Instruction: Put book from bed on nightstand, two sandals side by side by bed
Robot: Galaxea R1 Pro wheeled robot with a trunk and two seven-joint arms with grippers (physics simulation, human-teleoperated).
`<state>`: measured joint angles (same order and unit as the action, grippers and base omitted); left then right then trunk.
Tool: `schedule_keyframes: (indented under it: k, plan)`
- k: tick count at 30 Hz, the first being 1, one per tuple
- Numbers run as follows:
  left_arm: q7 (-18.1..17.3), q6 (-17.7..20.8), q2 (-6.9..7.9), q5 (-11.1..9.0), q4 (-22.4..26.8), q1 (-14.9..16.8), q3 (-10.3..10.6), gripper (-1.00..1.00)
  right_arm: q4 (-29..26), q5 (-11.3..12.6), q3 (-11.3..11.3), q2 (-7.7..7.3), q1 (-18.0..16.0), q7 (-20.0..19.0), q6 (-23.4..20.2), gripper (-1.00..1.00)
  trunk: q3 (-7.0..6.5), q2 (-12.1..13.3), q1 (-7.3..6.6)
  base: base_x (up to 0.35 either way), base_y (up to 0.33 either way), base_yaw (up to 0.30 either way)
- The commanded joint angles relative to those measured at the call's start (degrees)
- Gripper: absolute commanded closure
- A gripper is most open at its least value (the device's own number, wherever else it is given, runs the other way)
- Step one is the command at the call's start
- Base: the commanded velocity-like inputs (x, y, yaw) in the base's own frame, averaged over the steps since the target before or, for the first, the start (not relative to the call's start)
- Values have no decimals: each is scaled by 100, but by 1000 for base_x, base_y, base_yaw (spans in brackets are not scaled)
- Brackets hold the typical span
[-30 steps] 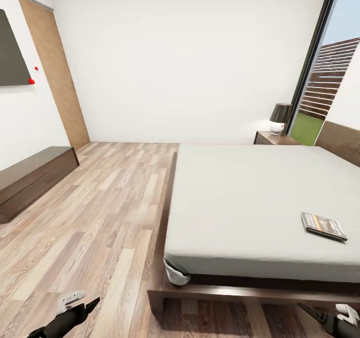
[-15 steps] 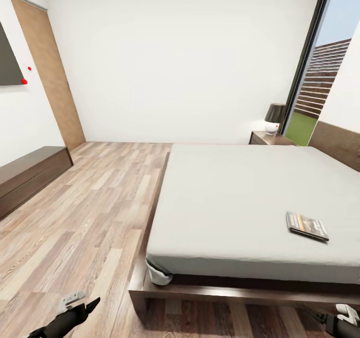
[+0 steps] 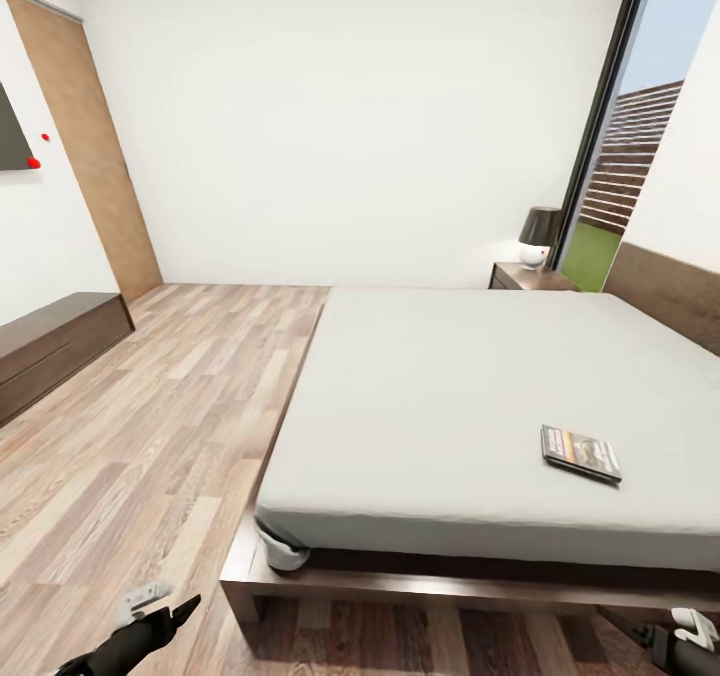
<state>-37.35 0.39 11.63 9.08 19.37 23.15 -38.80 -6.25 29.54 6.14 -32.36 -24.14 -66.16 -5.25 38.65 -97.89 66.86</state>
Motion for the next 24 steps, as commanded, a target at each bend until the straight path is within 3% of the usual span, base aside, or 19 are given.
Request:
schedule_keyframes:
  k: [1,24]
  plan:
    - [-36,4,-3,58,6,5,-49,-100,1,-22,46,1,-3,-20,-55,-100,5,-3,-1,0,-288,0]
    - [-36,4,-3,242,6,5,-49,-100,1,-21,46,1,-3,-20,-55,-100,5,-3,-1,0,-288,0]
